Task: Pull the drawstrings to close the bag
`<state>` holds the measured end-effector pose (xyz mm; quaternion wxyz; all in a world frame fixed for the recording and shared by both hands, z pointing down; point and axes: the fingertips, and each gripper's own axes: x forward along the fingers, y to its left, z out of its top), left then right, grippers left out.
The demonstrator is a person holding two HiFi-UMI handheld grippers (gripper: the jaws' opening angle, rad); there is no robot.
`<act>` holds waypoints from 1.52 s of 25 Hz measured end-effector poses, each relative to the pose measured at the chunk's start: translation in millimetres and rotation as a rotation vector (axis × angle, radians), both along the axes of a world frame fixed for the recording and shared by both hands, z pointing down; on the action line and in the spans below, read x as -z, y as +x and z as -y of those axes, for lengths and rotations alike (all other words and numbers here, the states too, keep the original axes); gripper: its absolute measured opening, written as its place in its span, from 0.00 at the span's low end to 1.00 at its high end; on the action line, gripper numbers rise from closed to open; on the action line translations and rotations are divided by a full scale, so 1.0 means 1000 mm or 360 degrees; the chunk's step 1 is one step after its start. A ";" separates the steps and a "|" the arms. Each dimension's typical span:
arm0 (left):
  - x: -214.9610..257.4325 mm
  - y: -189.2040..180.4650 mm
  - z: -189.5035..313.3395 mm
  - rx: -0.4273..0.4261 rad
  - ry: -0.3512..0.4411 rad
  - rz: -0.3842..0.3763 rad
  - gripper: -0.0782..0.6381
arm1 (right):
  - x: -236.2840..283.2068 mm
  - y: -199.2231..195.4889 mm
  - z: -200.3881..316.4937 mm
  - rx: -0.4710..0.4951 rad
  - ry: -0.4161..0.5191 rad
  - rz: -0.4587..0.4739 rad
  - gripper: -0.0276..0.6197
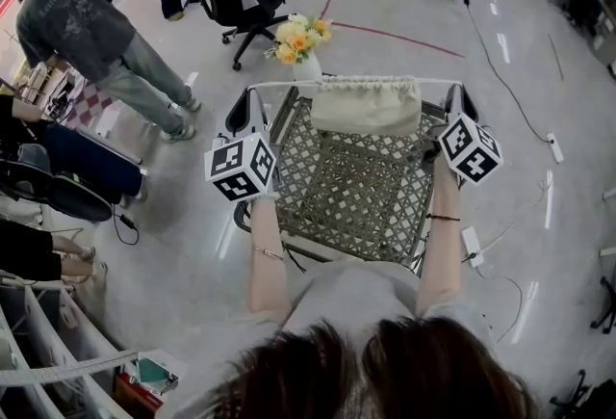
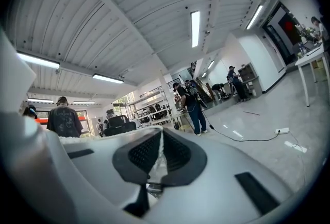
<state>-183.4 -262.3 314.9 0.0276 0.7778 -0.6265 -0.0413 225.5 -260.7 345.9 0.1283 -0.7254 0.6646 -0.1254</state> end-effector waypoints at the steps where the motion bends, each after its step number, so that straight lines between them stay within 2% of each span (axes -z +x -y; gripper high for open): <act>1: 0.001 0.000 0.000 0.0000 0.0001 0.0001 0.15 | 0.001 0.001 0.000 -0.0006 0.0002 0.0001 0.08; 38: 0.004 -0.001 -0.007 0.0013 0.0022 0.0011 0.15 | -0.001 0.020 -0.008 -0.0086 -0.0003 0.0050 0.08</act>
